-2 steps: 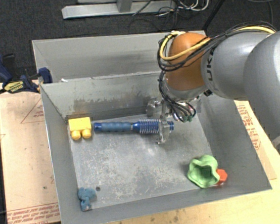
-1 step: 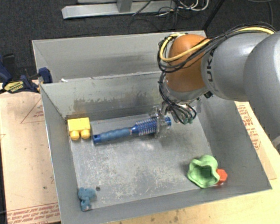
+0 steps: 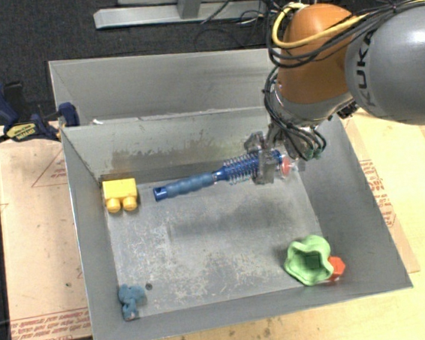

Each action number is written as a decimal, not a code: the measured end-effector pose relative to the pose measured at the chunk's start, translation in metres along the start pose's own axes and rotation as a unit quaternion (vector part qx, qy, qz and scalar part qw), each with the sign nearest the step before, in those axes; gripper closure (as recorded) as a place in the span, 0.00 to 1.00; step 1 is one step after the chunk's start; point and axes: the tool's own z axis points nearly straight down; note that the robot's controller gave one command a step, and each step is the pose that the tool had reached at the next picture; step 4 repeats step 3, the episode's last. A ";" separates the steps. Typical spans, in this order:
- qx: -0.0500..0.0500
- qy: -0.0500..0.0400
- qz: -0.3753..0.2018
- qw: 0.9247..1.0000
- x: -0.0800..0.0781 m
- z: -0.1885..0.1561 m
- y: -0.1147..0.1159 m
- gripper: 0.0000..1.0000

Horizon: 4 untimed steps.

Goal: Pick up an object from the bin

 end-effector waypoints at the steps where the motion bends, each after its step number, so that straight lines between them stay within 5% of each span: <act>1: -0.003 0.006 -0.216 0.976 0.011 0.119 -0.040 1.00; 2: 0.000 0.000 -0.248 0.969 0.007 -0.007 -0.027 1.00; 3: 0.000 0.000 -0.371 0.929 -0.004 -0.080 -0.036 1.00; 4: 0.000 0.000 -0.371 0.929 -0.004 -0.080 -0.036 1.00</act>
Offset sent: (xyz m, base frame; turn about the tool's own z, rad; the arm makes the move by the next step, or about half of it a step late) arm -0.0045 -0.0404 -0.1163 -0.4400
